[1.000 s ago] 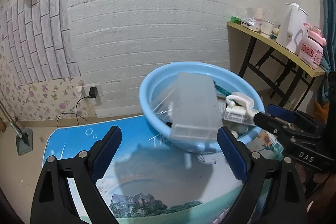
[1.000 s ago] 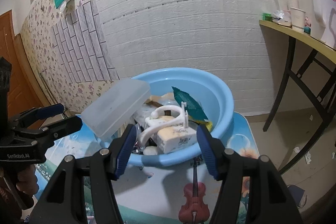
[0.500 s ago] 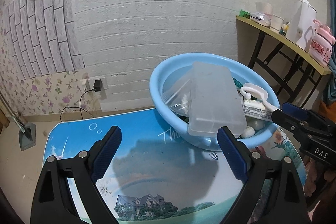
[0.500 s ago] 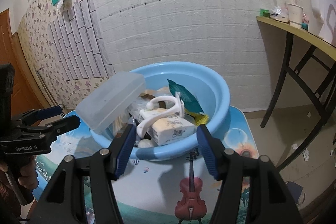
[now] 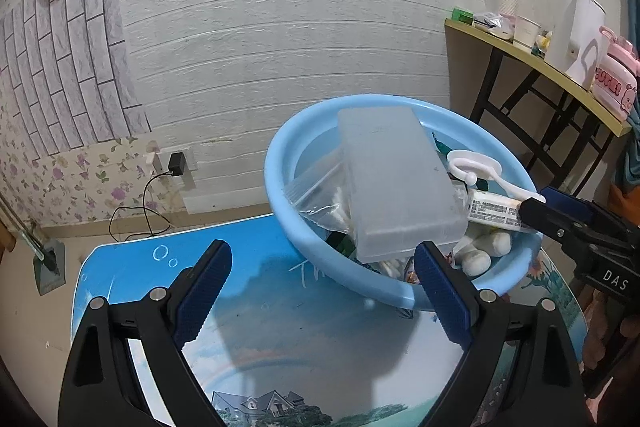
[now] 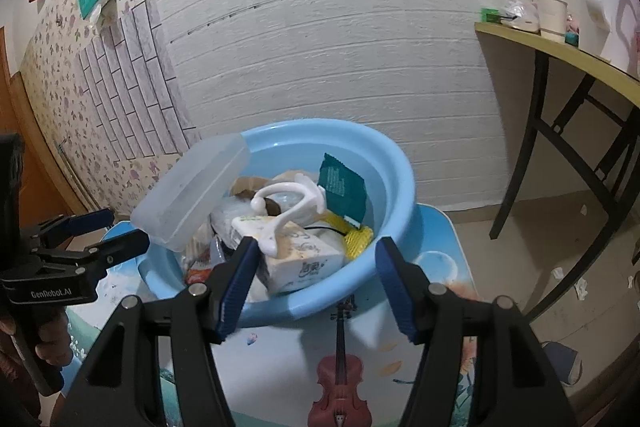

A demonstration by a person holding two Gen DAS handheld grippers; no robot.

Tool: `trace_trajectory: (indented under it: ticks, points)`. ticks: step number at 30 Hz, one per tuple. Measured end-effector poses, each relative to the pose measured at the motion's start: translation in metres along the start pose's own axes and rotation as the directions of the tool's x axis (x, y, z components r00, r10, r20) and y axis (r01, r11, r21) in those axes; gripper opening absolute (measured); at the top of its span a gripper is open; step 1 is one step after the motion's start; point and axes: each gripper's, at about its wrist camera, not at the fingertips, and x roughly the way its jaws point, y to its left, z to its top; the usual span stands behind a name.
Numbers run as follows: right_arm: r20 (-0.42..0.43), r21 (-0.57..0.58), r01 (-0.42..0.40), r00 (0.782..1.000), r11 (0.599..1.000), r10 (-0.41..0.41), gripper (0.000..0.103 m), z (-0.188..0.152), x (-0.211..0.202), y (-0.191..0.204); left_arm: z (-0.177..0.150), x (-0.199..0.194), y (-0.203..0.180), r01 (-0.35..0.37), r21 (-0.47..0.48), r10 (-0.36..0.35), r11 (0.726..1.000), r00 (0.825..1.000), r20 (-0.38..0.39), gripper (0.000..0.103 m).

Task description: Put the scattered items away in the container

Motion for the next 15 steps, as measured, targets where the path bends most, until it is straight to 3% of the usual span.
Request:
trace_trajectory:
  ticks: [15]
  points:
    - [0.016,-0.040,-0.017,1.000,0.999,0.017,0.061,-0.003,-0.021,0.023,-0.002,-0.038,0.001,0.025,-0.025,-0.025,0.999,0.999,0.034,0.093]
